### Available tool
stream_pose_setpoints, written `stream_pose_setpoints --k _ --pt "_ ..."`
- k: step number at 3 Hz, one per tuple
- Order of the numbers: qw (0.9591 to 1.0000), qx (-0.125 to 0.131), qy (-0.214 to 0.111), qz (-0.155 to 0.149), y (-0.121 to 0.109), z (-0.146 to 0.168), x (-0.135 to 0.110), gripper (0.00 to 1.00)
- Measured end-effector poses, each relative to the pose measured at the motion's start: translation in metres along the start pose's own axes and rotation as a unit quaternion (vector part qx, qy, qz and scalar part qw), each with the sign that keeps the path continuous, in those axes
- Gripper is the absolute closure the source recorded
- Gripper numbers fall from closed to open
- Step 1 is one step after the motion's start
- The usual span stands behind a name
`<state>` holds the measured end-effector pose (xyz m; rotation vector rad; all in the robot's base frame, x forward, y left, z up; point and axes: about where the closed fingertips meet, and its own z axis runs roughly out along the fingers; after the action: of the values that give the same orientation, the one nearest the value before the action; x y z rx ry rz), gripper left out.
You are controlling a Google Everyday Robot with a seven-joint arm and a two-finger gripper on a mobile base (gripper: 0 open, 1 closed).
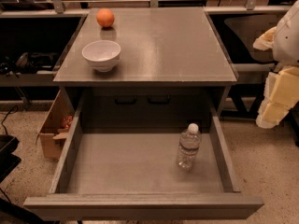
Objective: Pick water bottle from top drawer and place on counter
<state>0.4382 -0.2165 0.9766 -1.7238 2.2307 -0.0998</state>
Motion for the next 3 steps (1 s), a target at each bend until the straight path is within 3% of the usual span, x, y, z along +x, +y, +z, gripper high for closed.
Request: stream_pose_setpoints --k 1,2,3 --pt "1.0000 0.000 0.000 0.000 0.000 0.000 0.000 0.00" --pt "0.9988 -0.008 -0.042 0.022 -0.007 0.010 0.007 0.00" --pt "0.9901 -0.017 -0.129 0.052 -0.017 0.039 0.028 0.00"
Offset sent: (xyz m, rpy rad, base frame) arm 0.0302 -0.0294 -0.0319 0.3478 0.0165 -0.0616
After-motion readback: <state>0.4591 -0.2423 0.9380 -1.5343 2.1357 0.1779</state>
